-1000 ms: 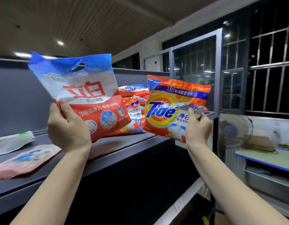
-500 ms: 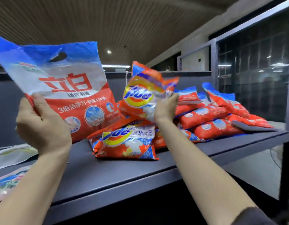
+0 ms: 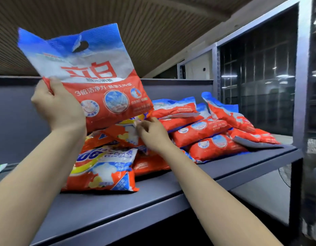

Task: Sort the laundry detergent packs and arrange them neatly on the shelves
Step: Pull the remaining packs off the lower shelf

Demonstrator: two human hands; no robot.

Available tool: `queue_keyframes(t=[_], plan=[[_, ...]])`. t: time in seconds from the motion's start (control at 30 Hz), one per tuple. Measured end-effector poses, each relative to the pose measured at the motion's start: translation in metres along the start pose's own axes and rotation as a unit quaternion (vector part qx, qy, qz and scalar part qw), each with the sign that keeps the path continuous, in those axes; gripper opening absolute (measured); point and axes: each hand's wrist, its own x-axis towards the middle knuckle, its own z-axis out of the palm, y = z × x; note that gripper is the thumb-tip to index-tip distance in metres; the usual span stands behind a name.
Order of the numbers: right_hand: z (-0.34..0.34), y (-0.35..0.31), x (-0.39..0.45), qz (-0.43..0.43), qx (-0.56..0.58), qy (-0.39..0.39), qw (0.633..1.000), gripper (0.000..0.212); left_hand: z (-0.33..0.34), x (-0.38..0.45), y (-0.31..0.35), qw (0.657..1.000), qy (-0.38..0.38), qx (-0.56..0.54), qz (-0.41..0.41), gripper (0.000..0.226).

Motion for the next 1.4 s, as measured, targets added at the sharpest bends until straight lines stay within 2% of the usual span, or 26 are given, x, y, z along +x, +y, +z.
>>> queue_keyframes(t=[0.1, 0.2, 0.37, 0.47, 0.53, 0.6, 0.67, 0.7, 0.83, 0.87, 0.93, 0.97, 1.0, 1.07, 1.2, 1.27, 1.4], plan=[[-0.021, 0.017, -0.007, -0.03, 0.095, -0.042, 0.994, 0.03, 0.045, -0.025, 0.008, 1.0, -0.015, -0.001, -0.017, 0.027], [-0.046, 0.037, -0.01, -0.028, 0.156, -0.045, 0.986, 0.03, 0.09, -0.048, 0.004, 0.998, -0.021, 0.028, -0.042, 0.027], [-0.081, 0.081, -0.01, -0.06, 0.129, -0.087, 0.986, 0.028, 0.165, -0.08, -0.024, 0.987, -0.026, 0.136, -0.079, 0.037], [-0.098, 0.107, -0.005, -0.051, 0.147, -0.067, 0.986, 0.021, 0.195, -0.1, -0.055, 0.961, -0.084, 0.237, -0.116, 0.042], [-0.108, 0.121, -0.001, -0.043, 0.151, -0.048, 0.986, 0.02, 0.204, -0.108, -0.075, 0.931, -0.134, 0.328, -0.088, 0.064], [-0.116, 0.131, 0.0, -0.039, 0.146, -0.041, 0.988, 0.02, 0.206, -0.115, -0.084, 0.892, -0.159, 0.422, 0.007, 0.08], [-0.12, 0.137, 0.0, -0.036, 0.144, -0.045, 0.988, 0.018, 0.208, -0.121, -0.091, 0.831, -0.188, 0.507, 0.13, 0.074], [-0.121, 0.138, 0.0, -0.033, 0.147, -0.047, 0.987, 0.018, 0.209, -0.123, -0.092, 0.798, -0.222, 0.539, 0.156, 0.069], [-0.123, 0.141, -0.002, -0.027, 0.17, -0.05, 0.984, 0.018, 0.205, -0.106, -0.092, 0.689, -0.439, 0.571, 0.08, 0.065], [-0.124, 0.141, -0.003, -0.026, 0.168, -0.051, 0.984, 0.019, 0.202, -0.102, -0.092, 0.685, -0.478, 0.546, 0.064, 0.059], [-0.125, 0.14, -0.004, -0.025, 0.165, -0.053, 0.985, 0.019, 0.2, -0.101, -0.086, 0.663, -0.498, 0.555, 0.067, 0.058], [-0.125, 0.14, -0.005, -0.023, 0.167, -0.055, 0.984, 0.02, 0.198, -0.105, -0.081, 0.666, -0.483, 0.564, 0.074, 0.059], [-0.124, 0.139, -0.006, -0.023, 0.17, -0.058, 0.984, 0.02, 0.196, -0.109, -0.076, 0.69, -0.45, 0.561, 0.082, 0.058], [-0.123, 0.136, -0.009, -0.026, 0.168, -0.063, 0.983, 0.02, 0.191, -0.115, -0.066, 0.716, -0.403, 0.559, 0.112, 0.049], [-0.118, 0.129, -0.016, -0.038, 0.162, -0.048, 0.985, 0.02, 0.172, -0.119, -0.038, 0.758, -0.348, 0.527, 0.164, 0.038], [-0.116, 0.123, -0.019, -0.051, 0.165, -0.046, 0.984, 0.02, 0.162, -0.121, -0.024, 0.764, -0.332, 0.514, 0.206, 0.034], [-0.11, 0.106, -0.027, -0.08, 0.171, -0.068, 0.98, 0.022, 0.134, -0.121, -0.004, 0.75, -0.298, 0.534, 0.253, 0.03]])
